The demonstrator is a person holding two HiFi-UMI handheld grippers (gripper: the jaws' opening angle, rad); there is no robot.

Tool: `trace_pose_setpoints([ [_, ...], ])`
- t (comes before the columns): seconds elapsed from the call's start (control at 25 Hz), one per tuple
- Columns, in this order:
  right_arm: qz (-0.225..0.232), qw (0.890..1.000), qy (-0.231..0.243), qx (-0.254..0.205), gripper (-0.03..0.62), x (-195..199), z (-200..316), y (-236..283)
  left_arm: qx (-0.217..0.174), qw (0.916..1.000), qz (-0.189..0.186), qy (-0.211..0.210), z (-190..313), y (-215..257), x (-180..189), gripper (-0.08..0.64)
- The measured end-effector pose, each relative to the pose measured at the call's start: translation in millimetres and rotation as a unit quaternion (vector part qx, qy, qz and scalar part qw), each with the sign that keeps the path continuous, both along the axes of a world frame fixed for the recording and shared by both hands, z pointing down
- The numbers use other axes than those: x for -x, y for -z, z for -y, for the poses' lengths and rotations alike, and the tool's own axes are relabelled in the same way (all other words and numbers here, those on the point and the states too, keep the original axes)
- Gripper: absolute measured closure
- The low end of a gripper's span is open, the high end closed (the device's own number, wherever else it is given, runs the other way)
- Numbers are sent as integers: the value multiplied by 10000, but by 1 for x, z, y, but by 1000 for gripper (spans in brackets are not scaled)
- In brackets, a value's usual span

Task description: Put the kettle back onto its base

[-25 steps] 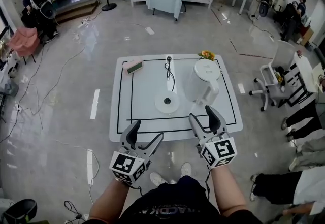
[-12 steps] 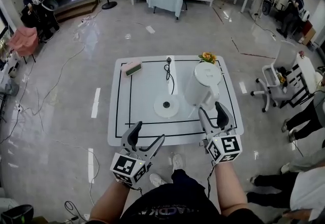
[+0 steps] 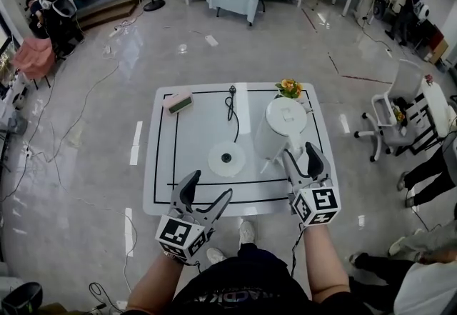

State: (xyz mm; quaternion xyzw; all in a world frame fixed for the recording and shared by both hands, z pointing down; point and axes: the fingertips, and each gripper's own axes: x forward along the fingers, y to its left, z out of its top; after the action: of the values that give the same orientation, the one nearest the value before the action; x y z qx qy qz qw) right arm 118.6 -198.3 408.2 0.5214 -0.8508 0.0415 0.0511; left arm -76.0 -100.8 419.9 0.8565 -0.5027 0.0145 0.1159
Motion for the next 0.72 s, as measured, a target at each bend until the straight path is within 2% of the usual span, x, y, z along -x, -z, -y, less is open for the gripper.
trace_pose_setpoints([
  [0.36,13,9990,157,415,341,-8,34,-41,112,9999,83,-19,39,-9,-25,198],
  [0.72,-156,9956,367,849,341,-13,45,-84,214,9997,133,-22,68,-18,-45,198],
])
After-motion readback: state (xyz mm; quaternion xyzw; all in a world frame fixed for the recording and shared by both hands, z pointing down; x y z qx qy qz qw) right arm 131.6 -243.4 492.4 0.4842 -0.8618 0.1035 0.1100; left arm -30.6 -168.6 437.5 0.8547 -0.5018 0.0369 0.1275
